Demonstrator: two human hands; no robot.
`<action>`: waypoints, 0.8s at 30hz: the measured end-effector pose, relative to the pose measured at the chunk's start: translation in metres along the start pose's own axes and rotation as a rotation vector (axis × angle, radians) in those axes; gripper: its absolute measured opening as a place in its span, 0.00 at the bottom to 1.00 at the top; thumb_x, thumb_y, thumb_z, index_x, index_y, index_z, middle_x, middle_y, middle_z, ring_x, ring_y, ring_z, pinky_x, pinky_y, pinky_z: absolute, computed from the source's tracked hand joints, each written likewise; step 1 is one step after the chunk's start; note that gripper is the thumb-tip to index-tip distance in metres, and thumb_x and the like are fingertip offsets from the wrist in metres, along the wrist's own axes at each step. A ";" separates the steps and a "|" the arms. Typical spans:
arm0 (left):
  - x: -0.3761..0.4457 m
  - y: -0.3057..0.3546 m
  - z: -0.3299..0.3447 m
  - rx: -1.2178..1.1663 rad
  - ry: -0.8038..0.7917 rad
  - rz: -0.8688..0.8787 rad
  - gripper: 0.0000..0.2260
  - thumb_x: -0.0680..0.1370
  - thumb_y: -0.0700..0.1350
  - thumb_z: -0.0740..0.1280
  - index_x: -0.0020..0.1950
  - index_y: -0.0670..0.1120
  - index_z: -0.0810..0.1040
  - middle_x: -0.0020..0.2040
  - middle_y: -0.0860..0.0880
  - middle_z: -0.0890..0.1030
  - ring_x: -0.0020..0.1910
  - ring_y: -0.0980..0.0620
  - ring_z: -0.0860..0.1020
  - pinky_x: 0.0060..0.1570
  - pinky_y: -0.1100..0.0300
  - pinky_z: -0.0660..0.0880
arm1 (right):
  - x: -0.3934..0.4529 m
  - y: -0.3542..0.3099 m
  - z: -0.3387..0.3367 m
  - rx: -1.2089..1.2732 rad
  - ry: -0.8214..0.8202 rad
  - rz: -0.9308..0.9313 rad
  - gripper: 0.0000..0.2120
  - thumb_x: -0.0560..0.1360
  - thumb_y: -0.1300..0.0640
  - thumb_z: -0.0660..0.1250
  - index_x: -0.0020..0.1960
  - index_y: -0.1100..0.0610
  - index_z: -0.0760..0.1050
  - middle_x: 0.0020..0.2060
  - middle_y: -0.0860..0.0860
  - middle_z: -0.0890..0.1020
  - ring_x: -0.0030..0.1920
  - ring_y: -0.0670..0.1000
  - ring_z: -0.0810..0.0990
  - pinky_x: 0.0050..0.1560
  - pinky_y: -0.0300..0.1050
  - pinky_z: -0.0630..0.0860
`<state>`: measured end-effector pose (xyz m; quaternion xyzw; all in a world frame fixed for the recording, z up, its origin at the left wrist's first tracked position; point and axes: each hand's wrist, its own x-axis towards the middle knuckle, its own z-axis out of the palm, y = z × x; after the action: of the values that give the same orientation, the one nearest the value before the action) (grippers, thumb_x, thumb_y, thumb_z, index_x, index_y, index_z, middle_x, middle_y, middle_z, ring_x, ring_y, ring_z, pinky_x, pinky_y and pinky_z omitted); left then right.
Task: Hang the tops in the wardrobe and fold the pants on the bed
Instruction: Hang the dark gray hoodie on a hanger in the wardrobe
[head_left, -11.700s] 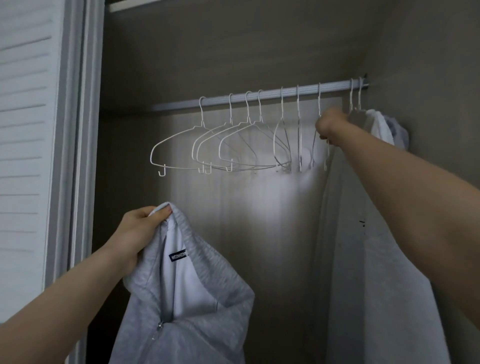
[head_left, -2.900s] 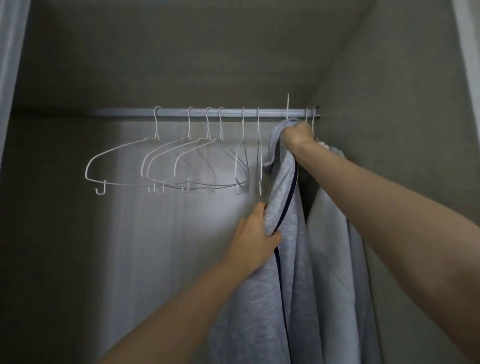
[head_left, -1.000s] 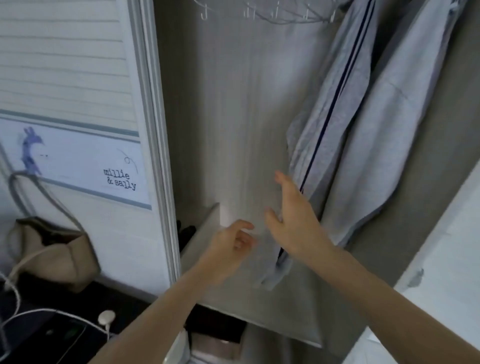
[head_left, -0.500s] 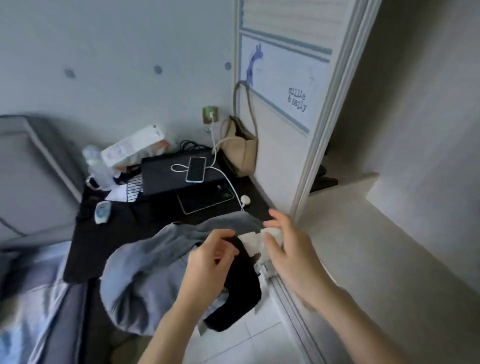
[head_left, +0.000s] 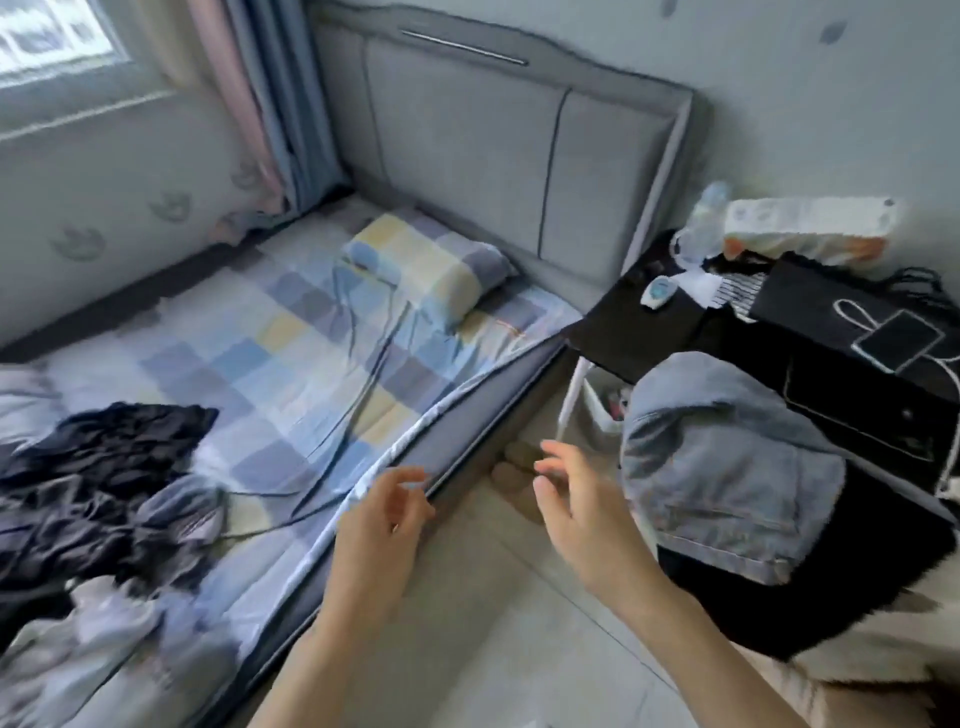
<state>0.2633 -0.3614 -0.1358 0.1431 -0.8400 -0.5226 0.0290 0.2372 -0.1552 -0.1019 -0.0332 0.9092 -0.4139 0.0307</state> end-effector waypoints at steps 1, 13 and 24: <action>-0.005 -0.018 -0.022 0.003 0.058 -0.026 0.08 0.77 0.45 0.65 0.48 0.59 0.76 0.36 0.58 0.83 0.33 0.57 0.79 0.38 0.57 0.75 | 0.003 -0.013 0.022 -0.004 -0.049 -0.034 0.17 0.79 0.58 0.62 0.68 0.56 0.70 0.56 0.49 0.80 0.59 0.48 0.77 0.61 0.41 0.70; -0.108 -0.238 -0.282 0.006 0.315 -0.519 0.07 0.78 0.44 0.66 0.50 0.58 0.76 0.37 0.50 0.83 0.39 0.53 0.81 0.43 0.51 0.78 | -0.032 -0.187 0.298 -0.063 -0.596 -0.218 0.16 0.80 0.55 0.59 0.67 0.54 0.67 0.56 0.48 0.77 0.52 0.49 0.76 0.51 0.42 0.70; -0.061 -0.372 -0.411 -0.130 0.407 -0.826 0.07 0.76 0.39 0.68 0.45 0.52 0.78 0.43 0.48 0.83 0.43 0.47 0.82 0.47 0.51 0.78 | 0.014 -0.268 0.488 -0.201 -0.848 -0.212 0.17 0.80 0.50 0.60 0.66 0.54 0.69 0.55 0.50 0.78 0.57 0.51 0.76 0.55 0.45 0.71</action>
<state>0.4812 -0.8555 -0.2734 0.5634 -0.6551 -0.5033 -0.0083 0.2731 -0.6977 -0.2200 -0.2958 0.8435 -0.2741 0.3548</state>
